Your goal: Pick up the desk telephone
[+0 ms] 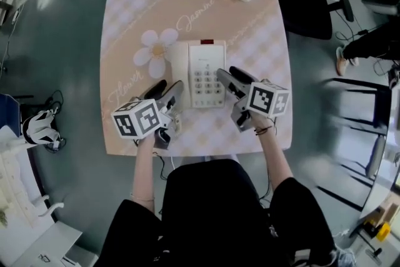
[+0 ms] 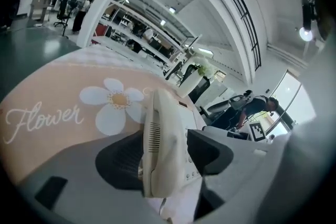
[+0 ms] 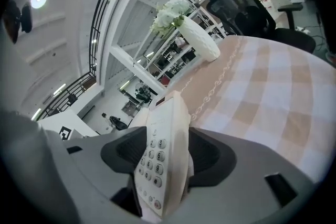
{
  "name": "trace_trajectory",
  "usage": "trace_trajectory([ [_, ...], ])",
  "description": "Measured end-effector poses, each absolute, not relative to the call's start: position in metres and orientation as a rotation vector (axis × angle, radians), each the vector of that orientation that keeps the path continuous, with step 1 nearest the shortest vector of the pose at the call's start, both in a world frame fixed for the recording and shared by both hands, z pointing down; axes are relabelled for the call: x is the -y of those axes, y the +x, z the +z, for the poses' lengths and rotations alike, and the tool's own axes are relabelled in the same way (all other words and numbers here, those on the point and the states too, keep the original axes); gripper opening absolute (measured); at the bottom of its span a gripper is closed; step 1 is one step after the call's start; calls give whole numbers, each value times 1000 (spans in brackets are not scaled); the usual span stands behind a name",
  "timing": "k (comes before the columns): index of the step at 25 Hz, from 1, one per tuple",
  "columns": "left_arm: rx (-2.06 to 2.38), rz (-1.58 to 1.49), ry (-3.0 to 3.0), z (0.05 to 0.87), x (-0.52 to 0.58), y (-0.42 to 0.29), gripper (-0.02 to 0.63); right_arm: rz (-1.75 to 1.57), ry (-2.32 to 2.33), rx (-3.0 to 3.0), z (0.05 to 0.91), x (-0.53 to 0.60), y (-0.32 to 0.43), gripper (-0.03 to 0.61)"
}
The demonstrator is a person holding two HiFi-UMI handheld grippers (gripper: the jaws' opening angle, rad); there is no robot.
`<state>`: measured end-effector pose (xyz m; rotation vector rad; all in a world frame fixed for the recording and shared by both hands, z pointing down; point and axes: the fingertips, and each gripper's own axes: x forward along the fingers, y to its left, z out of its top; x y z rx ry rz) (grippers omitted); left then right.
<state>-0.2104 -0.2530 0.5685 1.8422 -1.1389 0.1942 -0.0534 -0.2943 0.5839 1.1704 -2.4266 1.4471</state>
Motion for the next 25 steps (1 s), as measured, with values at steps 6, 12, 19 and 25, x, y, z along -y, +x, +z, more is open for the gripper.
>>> trace_trajectory([
  [6, 1039, 246, 1822, 583, 262, -200, 275, 1519, 1124, 2359, 598, 299, -61, 256],
  [12, 950, 289, 1792, 591, 264, -195, 287, 1539, 1074, 2303, 605, 302, -69, 264],
  [19, 840, 300, 1779, 597, 265, -184, 288, 1578, 1006, 2234, 614, 302, -75, 265],
  [25, 791, 315, 1777, 599, 265, -181, 296, 1587, 967, 2196, 618, 300, -78, 265],
])
